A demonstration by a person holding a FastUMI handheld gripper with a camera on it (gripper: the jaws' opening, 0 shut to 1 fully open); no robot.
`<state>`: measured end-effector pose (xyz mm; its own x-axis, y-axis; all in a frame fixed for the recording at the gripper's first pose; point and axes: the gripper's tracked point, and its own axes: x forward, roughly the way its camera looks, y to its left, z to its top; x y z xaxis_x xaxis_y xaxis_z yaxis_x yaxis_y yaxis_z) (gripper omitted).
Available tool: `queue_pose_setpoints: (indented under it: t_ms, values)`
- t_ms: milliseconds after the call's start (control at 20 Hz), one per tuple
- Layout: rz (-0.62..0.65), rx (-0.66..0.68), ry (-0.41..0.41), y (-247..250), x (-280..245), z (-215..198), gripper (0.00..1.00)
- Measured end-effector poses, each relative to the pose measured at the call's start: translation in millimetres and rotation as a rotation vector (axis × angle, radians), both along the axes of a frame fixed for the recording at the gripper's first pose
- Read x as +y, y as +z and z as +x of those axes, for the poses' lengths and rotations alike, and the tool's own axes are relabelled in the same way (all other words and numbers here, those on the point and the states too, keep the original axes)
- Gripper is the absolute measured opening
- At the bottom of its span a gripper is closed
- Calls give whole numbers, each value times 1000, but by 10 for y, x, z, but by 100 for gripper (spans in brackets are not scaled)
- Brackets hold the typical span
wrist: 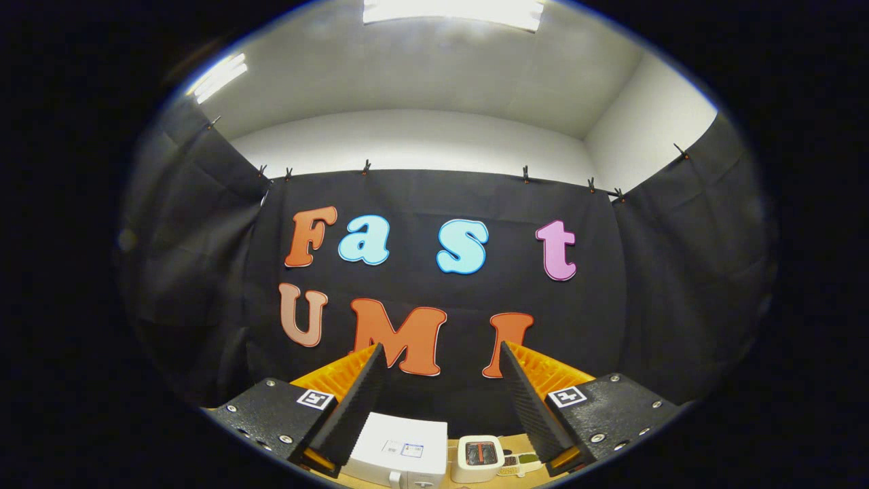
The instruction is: Open the microwave, put the food inside, and close the microwave door.
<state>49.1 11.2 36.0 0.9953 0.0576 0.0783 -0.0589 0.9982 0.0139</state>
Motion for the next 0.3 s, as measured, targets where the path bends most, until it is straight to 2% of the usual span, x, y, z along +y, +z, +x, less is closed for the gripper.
queue_pose_setpoints:
  t_ms: [300]
  values:
    - [-8, -43, 1, 175, 34, -46, 98]
